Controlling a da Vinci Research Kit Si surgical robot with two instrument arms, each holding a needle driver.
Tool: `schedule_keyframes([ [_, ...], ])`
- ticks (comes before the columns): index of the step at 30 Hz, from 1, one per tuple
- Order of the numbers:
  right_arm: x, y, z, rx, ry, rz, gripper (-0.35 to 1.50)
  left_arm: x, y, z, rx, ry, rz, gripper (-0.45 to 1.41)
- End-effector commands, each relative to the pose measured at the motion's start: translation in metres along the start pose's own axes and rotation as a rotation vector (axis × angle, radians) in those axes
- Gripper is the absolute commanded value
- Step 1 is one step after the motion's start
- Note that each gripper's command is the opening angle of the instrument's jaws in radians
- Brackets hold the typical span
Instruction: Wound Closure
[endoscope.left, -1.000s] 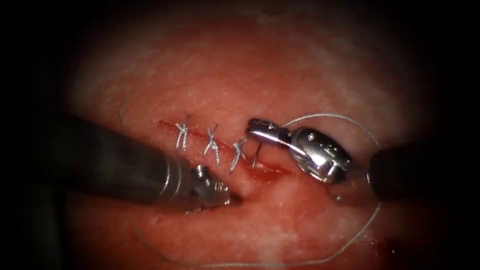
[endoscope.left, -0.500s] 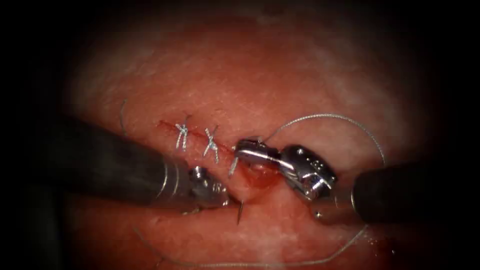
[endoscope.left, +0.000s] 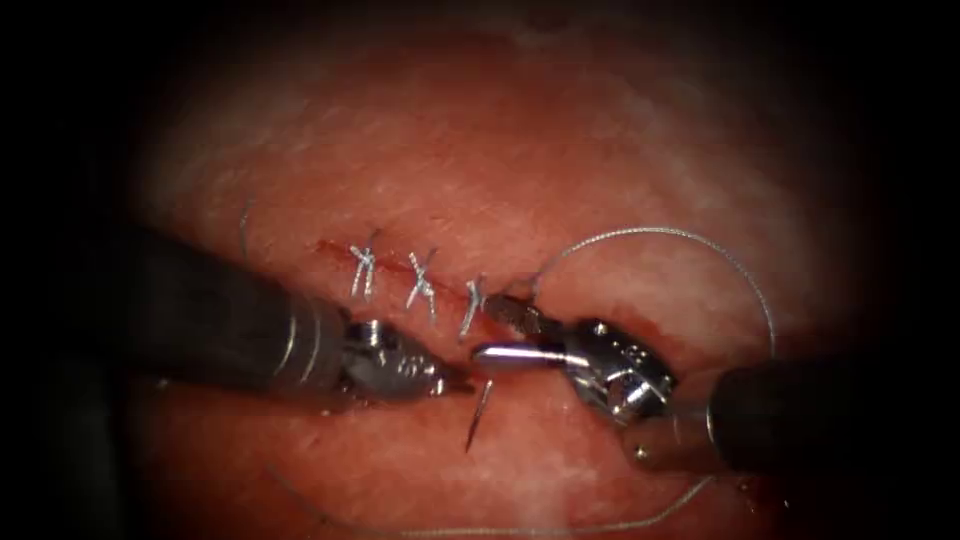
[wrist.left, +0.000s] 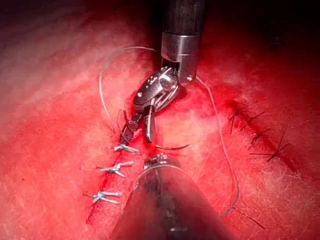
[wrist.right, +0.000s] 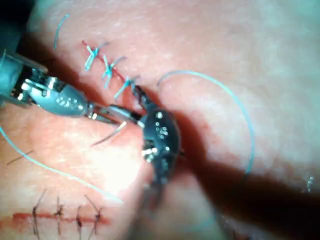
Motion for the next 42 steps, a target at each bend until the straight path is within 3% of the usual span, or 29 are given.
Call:
schedule_keyframes([
  [1, -0.0010, 0.0002, -0.0006, 0.002, -0.003, -0.005, 1.31, -0.0003, 0.0012, 0.0007, -0.009, 0.009, 0.011, 0.09],
  [10, 0.0007, 0.0024, -0.0047, -0.028, 0.028, -0.014, 1.31, -0.0012, 0.0004, 0.0003, -0.048, 0.147, 0.176, 0.67],
  [16, 0.0007, 0.0027, -0.0050, -0.041, 0.044, -0.019, 1.31, -0.0019, 0.0003, 0.0003, -0.057, 0.194, 0.243, 0.57],
  [23, 0.0007, 0.0027, -0.0048, -0.041, 0.054, -0.020, 1.30, -0.0014, 0.0005, 0.0009, -0.094, 0.363, 0.304, 0.19],
  [31, 0.0005, 0.0030, -0.0047, -0.061, 0.063, -0.034, 1.30, -0.0007, 0.0004, 0.0017, -0.116, 0.468, 0.350, 0.12],
  [40, 0.0001, 0.0030, -0.0044, -0.068, 0.066, -0.037, 1.30, 0.0000, 0.0007, 0.0037, -0.118, 0.494, 0.354, 0.15],
  [41, 0.0001, 0.0030, -0.0044, -0.068, 0.066, -0.037, 1.30, 0.0000, 0.0008, 0.0038, -0.122, 0.494, 0.345, 0.10],
  [42, 0.0001, 0.0030, -0.0044, -0.068, 0.066, -0.037, 1.30, 0.0000, 0.0008, 0.0039, -0.123, 0.493, 0.335, -0.06],
])
